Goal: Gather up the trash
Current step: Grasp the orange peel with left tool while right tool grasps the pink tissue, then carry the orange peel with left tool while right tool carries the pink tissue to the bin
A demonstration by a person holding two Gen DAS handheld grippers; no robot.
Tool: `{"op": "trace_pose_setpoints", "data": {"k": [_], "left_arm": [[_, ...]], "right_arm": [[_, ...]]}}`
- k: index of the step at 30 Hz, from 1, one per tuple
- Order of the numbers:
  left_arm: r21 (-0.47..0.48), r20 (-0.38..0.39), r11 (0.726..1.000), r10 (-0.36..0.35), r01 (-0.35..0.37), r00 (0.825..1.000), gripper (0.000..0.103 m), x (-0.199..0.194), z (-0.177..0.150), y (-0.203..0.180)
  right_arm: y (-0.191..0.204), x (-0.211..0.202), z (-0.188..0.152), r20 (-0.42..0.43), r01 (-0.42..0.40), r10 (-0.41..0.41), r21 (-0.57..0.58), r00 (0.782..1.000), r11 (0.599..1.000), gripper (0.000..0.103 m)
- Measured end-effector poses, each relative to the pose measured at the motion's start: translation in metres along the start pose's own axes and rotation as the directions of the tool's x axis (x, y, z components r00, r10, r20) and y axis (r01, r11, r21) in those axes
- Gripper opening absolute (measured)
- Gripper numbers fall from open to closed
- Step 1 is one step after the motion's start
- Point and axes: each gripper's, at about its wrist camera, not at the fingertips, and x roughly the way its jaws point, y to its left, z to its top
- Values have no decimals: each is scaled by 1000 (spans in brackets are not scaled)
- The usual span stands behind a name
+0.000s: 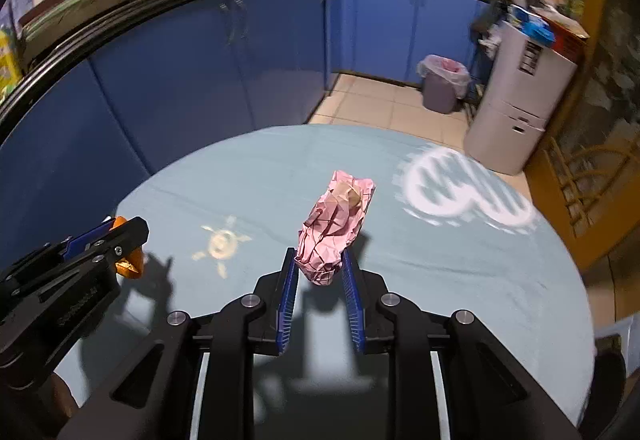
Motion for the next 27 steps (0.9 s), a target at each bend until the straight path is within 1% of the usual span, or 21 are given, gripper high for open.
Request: {"op": "trace_pose_setpoints", "data": {"k": [7, 13, 18, 21, 27], "left_arm": [[106, -5, 993, -49, 49, 999, 29, -10, -15, -70], [217, -9, 972, -88, 88, 996, 29, -18, -29, -143], [310, -18, 943, -121, 120, 993, 29, -23, -47, -203], [373, -30, 917, -144, 145, 989, 29, -27, -62, -243], [450, -67, 873, -180, 190, 981, 29, -31, -90, -304]], "right_arm": [[-56, -33, -23, 29, 43, -45, 87, 999, 995, 22], [-111, -59, -44, 50, 72, -82, 181, 995, 981, 22], [-161, -81, -68, 64, 101, -122, 263, 991, 960, 22], [-191, -93, -84, 65, 124, -150, 307, 986, 944, 22], [-249, -114, -119, 49, 174, -210, 397, 976, 901, 22]]}}
